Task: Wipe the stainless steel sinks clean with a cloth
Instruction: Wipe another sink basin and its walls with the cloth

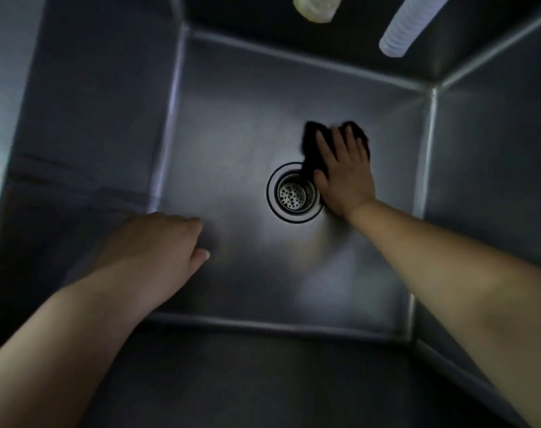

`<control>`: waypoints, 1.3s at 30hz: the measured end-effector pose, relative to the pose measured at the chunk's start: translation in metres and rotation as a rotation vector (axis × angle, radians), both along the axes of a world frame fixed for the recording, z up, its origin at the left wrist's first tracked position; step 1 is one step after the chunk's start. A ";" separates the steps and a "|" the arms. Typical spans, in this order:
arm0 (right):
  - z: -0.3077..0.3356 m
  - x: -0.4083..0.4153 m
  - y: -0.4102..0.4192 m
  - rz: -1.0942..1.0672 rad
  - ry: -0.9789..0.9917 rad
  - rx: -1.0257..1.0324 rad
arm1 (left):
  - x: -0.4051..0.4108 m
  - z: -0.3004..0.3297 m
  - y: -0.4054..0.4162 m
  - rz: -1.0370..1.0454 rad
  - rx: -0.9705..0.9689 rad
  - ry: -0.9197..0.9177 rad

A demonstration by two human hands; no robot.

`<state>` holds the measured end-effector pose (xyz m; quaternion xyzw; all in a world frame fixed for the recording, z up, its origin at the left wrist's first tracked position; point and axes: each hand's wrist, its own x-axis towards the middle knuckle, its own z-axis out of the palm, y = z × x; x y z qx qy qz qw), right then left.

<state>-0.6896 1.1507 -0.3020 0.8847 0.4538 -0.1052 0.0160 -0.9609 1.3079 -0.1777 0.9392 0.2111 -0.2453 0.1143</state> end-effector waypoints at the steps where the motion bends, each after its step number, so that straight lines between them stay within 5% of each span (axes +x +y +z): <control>1: 0.001 -0.009 -0.018 -0.025 0.000 -0.012 | 0.000 0.000 0.000 0.001 -0.009 0.000; 9: 0.009 -0.128 -0.091 0.128 0.055 -0.063 | 0.003 0.005 -0.001 0.009 -0.066 -0.016; 20: -0.006 -0.156 0.056 0.306 0.066 0.001 | 0.003 0.005 -0.001 -0.015 -0.042 0.044; 29: -0.006 -0.132 -0.076 0.641 0.076 0.038 | -0.002 0.004 -0.001 0.043 -0.091 0.112; 33: 0.000 -0.071 -0.101 0.538 0.009 -0.019 | 0.000 0.004 -0.003 0.026 -0.074 0.096; 39: 0.003 -0.001 -0.045 0.091 -0.034 -0.045 | 0.005 0.006 -0.005 0.023 -0.074 0.038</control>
